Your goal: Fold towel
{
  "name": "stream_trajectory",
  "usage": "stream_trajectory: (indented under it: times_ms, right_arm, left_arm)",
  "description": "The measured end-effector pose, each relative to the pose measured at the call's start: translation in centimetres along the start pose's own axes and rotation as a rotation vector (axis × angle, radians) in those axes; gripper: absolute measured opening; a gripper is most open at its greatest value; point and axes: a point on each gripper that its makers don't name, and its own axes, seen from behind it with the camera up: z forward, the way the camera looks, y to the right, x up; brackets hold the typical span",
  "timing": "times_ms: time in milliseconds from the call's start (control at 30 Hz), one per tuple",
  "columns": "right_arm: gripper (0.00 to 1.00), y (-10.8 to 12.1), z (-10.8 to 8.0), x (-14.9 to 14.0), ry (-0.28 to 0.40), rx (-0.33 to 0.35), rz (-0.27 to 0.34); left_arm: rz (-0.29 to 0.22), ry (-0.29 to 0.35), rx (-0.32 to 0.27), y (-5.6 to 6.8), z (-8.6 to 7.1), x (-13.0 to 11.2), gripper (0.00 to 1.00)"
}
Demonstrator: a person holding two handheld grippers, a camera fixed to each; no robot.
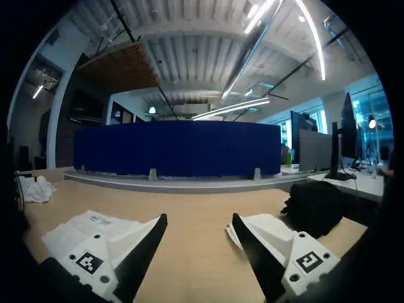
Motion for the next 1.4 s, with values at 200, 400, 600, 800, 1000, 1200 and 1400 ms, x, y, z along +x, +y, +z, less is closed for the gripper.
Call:
stream_trajectory:
  times_ms: [200, 400, 600, 800, 1000, 1200, 1400]
  right_arm:
    - [1.0, 0.3, -0.2, 3.1, 0.005, -0.006, -0.008]
    - [1.0, 0.2, -0.8, 8.8, 0.018, 0.0, 0.008]
    - [1.0, -0.2, -1.2, 14.3, 0.012, 0.018, 0.015]
    - [1.0, 0.1, -1.3, 17.4, 0.006, -0.011, 0.01]
    - [1.0, -0.3, -1.1, 19.3, -0.003, -0.003, 0.004]
    - [1.0, -1.2, -1.0, 20.0, -0.031, 0.027, -0.013]
    - [1.0, -3.4, -1.4, 18.7, -0.124, 0.131, -0.058]
  left_arm:
    - [-0.008, -0.007, 0.005, 0.2, 0.2, 0.6, 0.96]
    - [-0.011, 0.015, -0.013, 0.9, -0.2, 6.0, 0.96]
    - [-0.003, 0.042, -0.047, 1.6, -0.7, 13.3, 0.96]
    - [0.027, 0.027, -0.088, 2.1, -0.7, 16.4, 0.96]
    - [0.05, -0.008, -0.123, 2.8, -0.6, 17.3, 0.96]
    - [0.059, -0.05, -0.179, 3.7, -0.9, 17.5, 0.96]
    - [0.088, -0.116, -0.268, 4.9, -1.1, 17.1, 0.96]
